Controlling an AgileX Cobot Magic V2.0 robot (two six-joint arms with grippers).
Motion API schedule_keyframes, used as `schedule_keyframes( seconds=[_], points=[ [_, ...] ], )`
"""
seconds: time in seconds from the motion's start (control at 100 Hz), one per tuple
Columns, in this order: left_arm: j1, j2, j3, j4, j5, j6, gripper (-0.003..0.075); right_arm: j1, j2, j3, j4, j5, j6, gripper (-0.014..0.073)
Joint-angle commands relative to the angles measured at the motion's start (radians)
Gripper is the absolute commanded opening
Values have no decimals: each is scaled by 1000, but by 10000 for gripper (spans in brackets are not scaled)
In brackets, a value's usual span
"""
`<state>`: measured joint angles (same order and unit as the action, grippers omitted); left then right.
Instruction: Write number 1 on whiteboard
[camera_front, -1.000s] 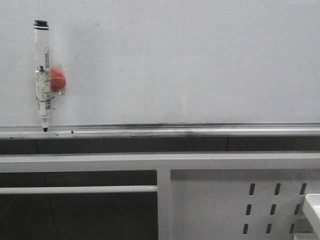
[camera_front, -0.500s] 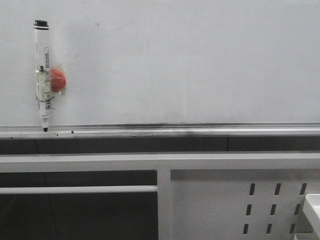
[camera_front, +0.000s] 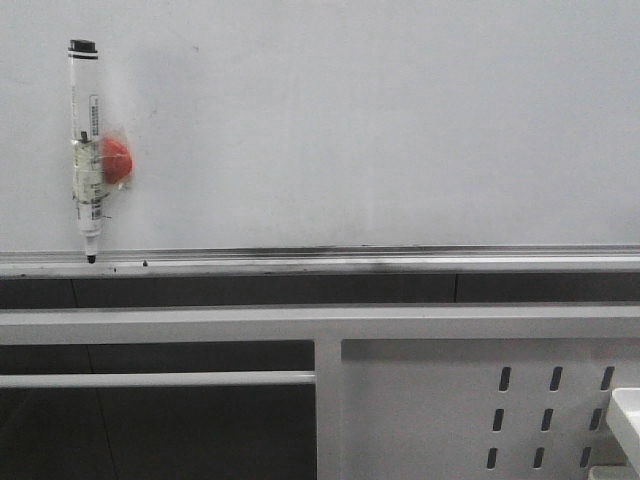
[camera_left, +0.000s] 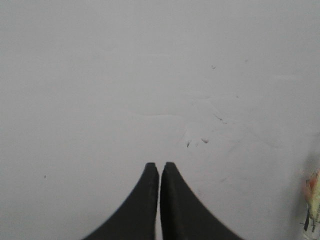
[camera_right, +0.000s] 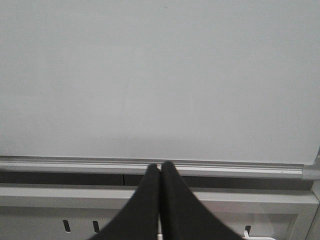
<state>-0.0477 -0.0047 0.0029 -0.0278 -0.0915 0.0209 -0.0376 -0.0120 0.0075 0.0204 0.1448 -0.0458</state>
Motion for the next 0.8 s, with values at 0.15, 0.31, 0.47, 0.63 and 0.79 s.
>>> schedule_keyframes(
  seconds=[0.15, 0.31, 0.47, 0.63, 0.79],
  points=[
    [-1, -23, 29, -5, -100, -1, -20, -3, -18, 14, -1, -484, 8, -71],
    [1, -14, -58, -86, 92, -21, -20, -2, -16, -63, 1, -388, 134, -71],
    [3, 68, -199, -97, 280, -21, -20, -2, 62, -277, 15, 131, 185, -71],
    [3, 155, -260, -160, 155, -21, -20, -2, 172, -357, 33, 144, 185, -71],
    [3, 170, -260, -160, 56, -21, -20, -2, 202, -357, 40, 119, 185, -71]
  ],
)
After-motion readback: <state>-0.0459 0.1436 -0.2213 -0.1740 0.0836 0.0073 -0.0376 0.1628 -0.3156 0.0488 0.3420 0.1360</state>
